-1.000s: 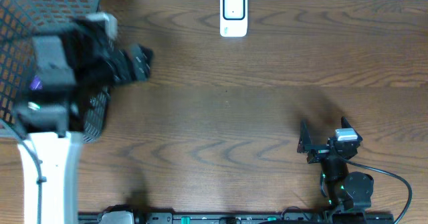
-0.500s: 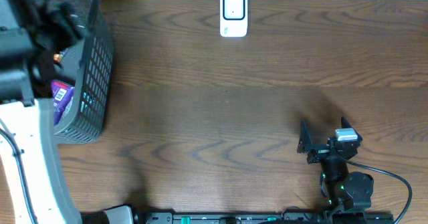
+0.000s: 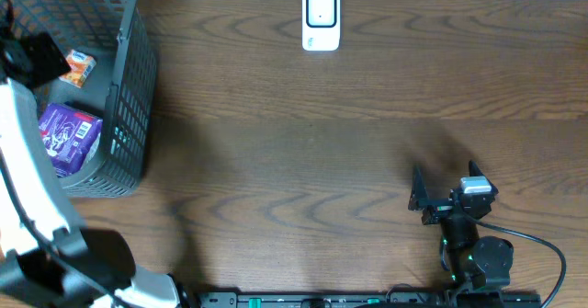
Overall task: Scan the item barcode
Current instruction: 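Reach the left gripper into the basket and grasp the purple pack, then lift the purple pack and carry it to the white scanner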
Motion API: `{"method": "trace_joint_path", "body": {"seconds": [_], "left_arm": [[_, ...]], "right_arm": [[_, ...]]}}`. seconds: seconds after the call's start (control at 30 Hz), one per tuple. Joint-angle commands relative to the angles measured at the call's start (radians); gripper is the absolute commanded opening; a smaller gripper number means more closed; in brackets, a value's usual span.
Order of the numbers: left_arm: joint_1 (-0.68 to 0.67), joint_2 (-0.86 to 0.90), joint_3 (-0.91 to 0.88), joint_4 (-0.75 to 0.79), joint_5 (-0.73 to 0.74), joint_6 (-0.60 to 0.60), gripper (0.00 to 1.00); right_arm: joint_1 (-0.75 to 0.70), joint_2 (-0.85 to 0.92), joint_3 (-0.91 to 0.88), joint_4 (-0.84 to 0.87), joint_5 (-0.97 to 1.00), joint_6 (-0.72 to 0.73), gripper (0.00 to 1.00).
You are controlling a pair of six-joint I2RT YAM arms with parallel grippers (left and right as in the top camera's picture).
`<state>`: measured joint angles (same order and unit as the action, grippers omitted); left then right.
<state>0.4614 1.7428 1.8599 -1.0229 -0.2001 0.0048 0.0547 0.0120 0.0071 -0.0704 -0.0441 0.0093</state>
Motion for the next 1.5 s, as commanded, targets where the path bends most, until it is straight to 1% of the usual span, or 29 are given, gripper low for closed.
{"method": "trace_joint_path", "body": {"seconds": [0.0,0.03,0.07,0.13,0.2,0.33,0.4,0.53,0.7,0.8,0.97,1.1,1.2,1.33,1.47], "left_arm": [[0.02,0.048,0.002,-0.05,-0.014,0.029,0.95],[0.02,0.065,0.002,-0.079,-0.013,0.04,0.9],[0.02,0.076,0.001,-0.101,-0.006,0.048,0.88],[0.02,0.091,-0.01,-0.123,0.038,0.064,0.87],[0.02,0.103,-0.026,-0.145,0.099,0.112,0.87],[0.02,0.111,-0.068,-0.159,0.11,0.124,0.87],[0.02,0.111,-0.108,-0.154,0.109,0.15,0.87],[0.02,0.111,-0.232,-0.084,0.08,0.161,0.88],[0.02,0.111,-0.348,0.006,0.076,0.228,0.88],[0.02,0.112,-0.382,0.057,0.076,0.239,0.88],[0.02,0.116,-0.386,0.108,0.075,0.272,0.88],[0.02,0.121,-0.387,0.136,0.075,0.277,0.83],[0.02,0.132,-0.398,0.135,0.072,0.299,0.73],[0.02,0.132,-0.448,0.149,0.071,0.317,0.72],[0.02,0.132,-0.474,0.164,0.011,0.316,0.72]], "right_arm": [[0.005,-0.004,-0.002,-0.004,0.009,-0.014,0.99],[0.005,-0.004,-0.002,-0.004,0.009,-0.014,0.99],[0.005,-0.004,-0.002,-0.004,0.009,-0.014,0.99],[0.005,-0.004,-0.002,-0.004,0.009,-0.014,0.99],[0.005,-0.004,-0.002,-0.004,0.009,-0.014,0.99],[0.005,-0.004,-0.002,-0.004,0.009,-0.014,0.99],[0.005,-0.004,-0.002,-0.004,0.009,-0.014,0.99],[0.005,-0.004,-0.002,-0.004,0.009,-0.014,0.99],[0.005,-0.004,-0.002,-0.004,0.009,-0.014,0.99],[0.005,-0.004,-0.002,-0.004,0.009,-0.014,0.99],[0.005,-0.004,-0.002,-0.004,0.009,-0.014,0.99],[0.005,-0.004,-0.002,-0.004,0.009,-0.014,0.99],[0.005,-0.004,-0.002,-0.004,0.009,-0.014,0.99],[0.005,-0.004,-0.002,-0.004,0.009,-0.014,0.99],[0.005,-0.004,-0.002,-0.004,0.009,-0.014,0.99]]}}
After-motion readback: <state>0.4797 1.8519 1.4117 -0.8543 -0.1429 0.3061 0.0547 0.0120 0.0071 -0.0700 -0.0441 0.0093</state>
